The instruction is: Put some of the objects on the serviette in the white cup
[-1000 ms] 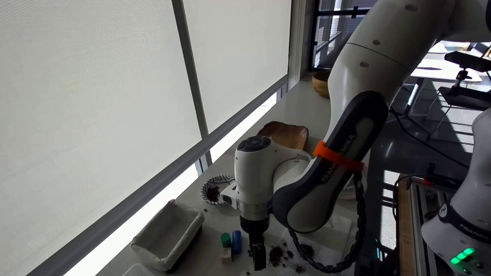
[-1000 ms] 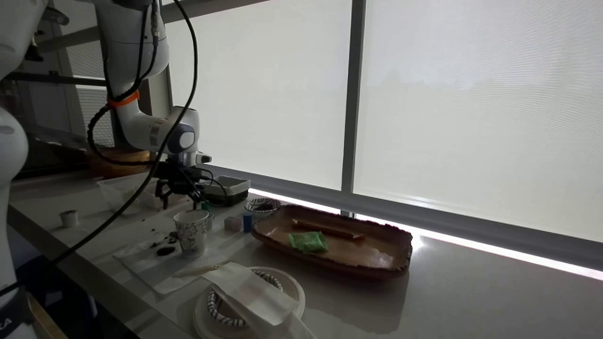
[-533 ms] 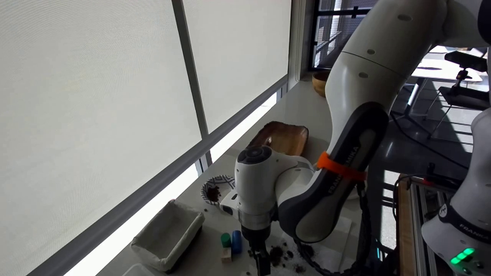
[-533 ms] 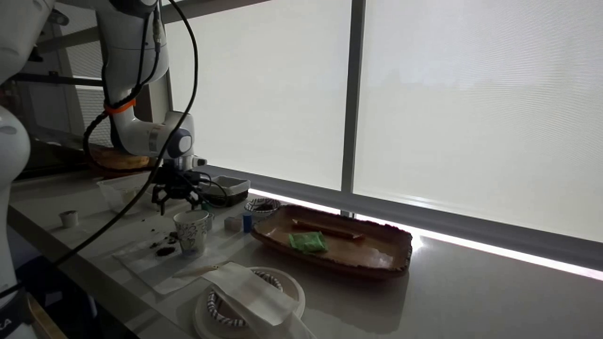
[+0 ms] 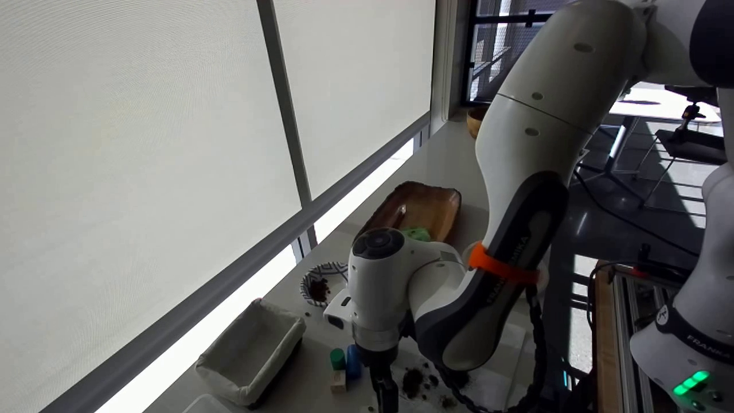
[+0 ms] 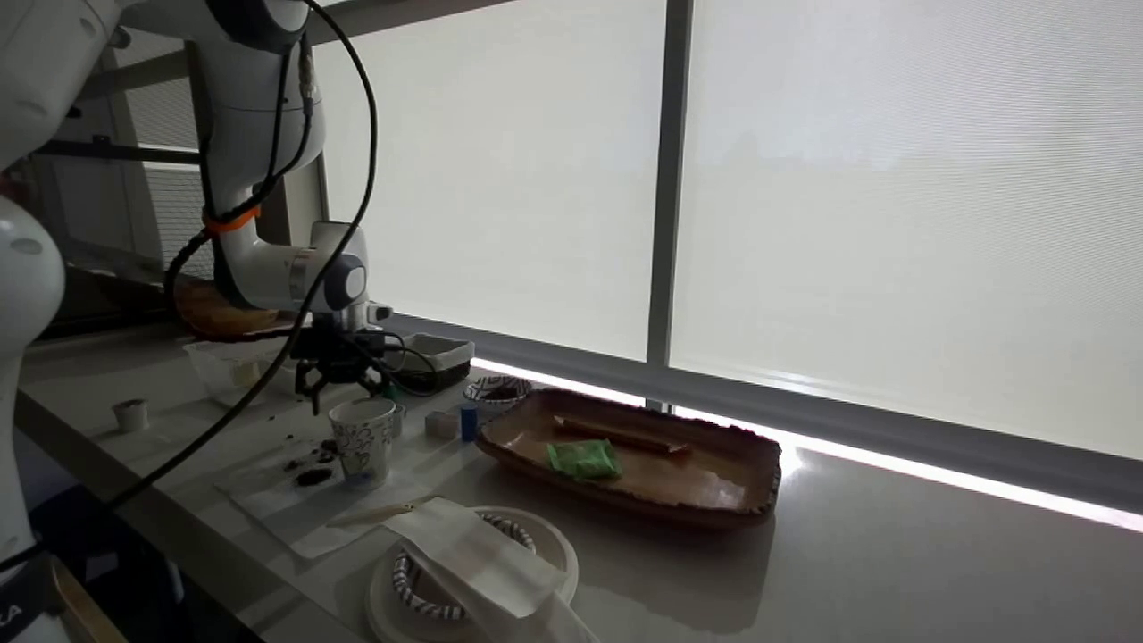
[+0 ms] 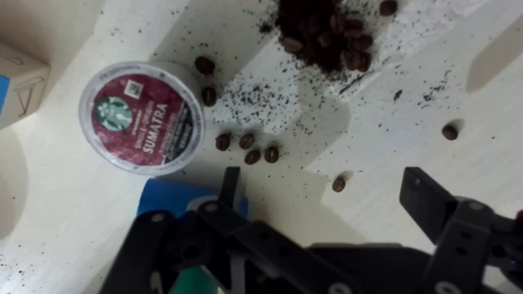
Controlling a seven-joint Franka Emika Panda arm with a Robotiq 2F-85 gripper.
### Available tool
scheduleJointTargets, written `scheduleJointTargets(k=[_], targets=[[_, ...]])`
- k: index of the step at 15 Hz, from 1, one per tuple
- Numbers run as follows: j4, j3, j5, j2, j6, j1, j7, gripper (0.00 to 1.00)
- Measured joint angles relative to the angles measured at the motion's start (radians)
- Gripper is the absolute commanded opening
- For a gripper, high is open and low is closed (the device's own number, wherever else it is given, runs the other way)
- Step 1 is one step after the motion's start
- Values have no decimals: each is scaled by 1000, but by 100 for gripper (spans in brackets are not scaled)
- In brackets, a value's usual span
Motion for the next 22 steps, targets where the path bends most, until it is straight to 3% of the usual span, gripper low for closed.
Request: scheduleJointTargets(k=[5, 10, 14, 17, 19, 20, 21, 22], targets=[[36, -35, -27, 31, 0, 21, 21, 91], [61, -56, -44, 53, 0, 36, 40, 64], [70, -60, -46, 62, 0, 38, 45, 74], [70, -72, -48, 62, 0, 46, 68, 72], [69, -84, -53, 62, 0, 52, 87, 67], [69, -87, -54, 62, 0, 54, 94, 53], [69, -89, -54, 62, 0, 54, 99, 53], [69, -90, -54, 62, -1, 54, 101, 46]])
